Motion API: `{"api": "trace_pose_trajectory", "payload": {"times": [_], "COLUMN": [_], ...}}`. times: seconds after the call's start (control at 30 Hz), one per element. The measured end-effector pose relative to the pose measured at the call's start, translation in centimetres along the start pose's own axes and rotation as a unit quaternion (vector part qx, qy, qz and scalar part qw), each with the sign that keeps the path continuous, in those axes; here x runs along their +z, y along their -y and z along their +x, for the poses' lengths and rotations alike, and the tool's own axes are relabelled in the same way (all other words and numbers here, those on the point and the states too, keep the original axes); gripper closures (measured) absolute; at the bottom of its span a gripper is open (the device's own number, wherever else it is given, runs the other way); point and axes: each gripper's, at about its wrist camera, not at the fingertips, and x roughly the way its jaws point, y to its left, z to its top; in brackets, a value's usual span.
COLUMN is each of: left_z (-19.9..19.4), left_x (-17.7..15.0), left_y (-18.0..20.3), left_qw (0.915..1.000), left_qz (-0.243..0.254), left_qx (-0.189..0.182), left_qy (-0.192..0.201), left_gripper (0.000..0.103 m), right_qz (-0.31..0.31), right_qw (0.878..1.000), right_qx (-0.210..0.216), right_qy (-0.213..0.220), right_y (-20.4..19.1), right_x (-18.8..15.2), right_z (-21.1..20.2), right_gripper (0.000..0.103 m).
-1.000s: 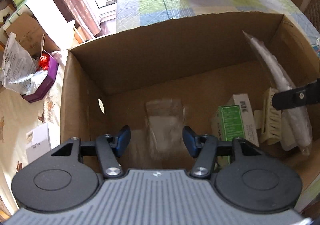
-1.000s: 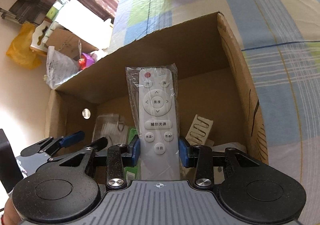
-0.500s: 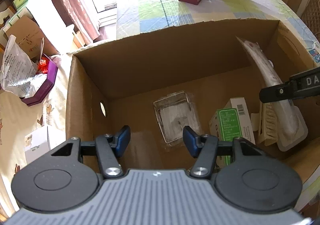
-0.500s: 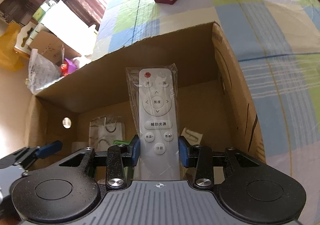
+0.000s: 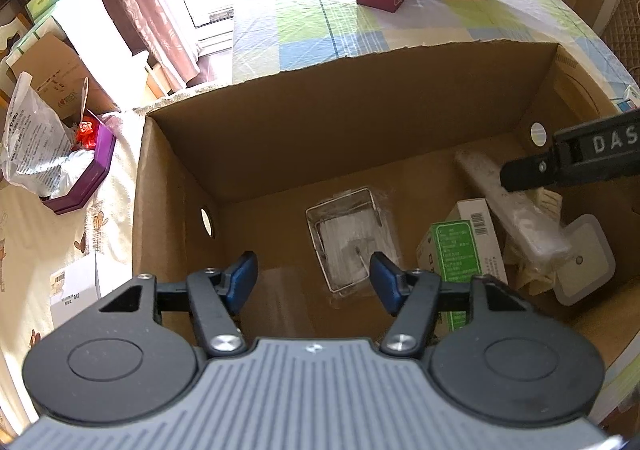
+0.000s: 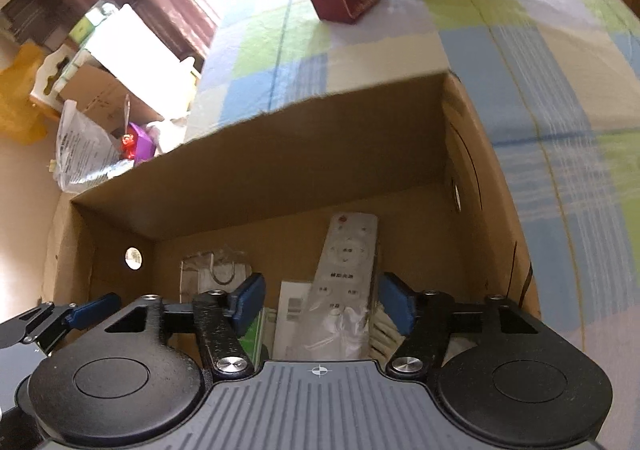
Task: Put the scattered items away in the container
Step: 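Open the right tool to drop the bagged white remote into the box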
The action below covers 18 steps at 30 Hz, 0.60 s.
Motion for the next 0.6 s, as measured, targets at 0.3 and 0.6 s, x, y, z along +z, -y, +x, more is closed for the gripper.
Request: {"api": "trace_pose_trajectory", "payload": {"times": [0.3,0.6], "left_z": [-0.3,-1.3], "left_x": [-0.2,-0.8], "left_y": [0.2,0.2], "left_qw": [1.0,0.9998], "left_qz": [-0.005,-0.017], "left_qx": [0.001,0.006], "left_qy": [0.0,0.002], "left_gripper": [0.041,0.03], "right_qz": [-0.026,-0.076], "right_qw": [1.0,0.997], "right_qx": [0.006,0.006], "right_qy": [0.004,0.021], "right_y": [-0.8,-1.4], "right_x": [-0.3,-1.2], "right_z": [-1.3,-3.2], "right_gripper": [0.03,0.009]}}
